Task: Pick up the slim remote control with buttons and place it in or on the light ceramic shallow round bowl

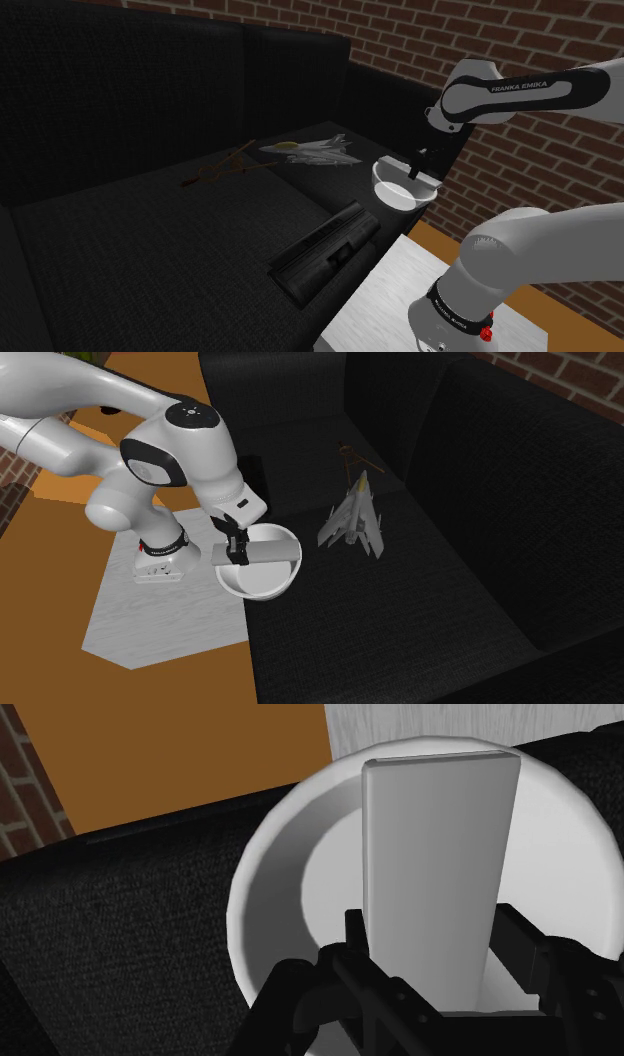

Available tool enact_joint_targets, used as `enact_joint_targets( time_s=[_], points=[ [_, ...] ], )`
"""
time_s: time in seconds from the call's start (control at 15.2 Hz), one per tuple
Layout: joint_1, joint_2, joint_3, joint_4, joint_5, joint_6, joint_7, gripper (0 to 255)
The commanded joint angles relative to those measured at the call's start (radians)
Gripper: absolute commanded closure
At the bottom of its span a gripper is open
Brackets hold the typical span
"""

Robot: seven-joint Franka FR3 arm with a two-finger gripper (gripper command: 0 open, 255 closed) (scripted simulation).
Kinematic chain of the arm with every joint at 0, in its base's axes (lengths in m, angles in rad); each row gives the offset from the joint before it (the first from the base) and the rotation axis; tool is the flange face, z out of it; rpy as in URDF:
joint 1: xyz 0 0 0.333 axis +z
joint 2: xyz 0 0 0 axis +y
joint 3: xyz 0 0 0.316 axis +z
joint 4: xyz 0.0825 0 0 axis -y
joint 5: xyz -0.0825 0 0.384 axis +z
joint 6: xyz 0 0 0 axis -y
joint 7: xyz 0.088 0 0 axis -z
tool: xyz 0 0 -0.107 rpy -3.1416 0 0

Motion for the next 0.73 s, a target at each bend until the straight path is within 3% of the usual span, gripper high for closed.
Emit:
enact_joint_targets(
  time_s=[0.0, 0.33, 0.53, 0.66],
  points=[
    [0.000, 0.000, 0.000, 0.000, 0.000, 0.000, 0.000, 0],
    [0.000, 0.000, 0.000, 0.000, 0.000, 0.000, 0.000, 0],
    [0.006, -0.033, 0.026, 0.081, 0.021, -0.114, -0.002, 0],
    [0.007, -0.039, 0.033, 0.103, 0.026, -0.142, -0.003, 0]
  ],
)
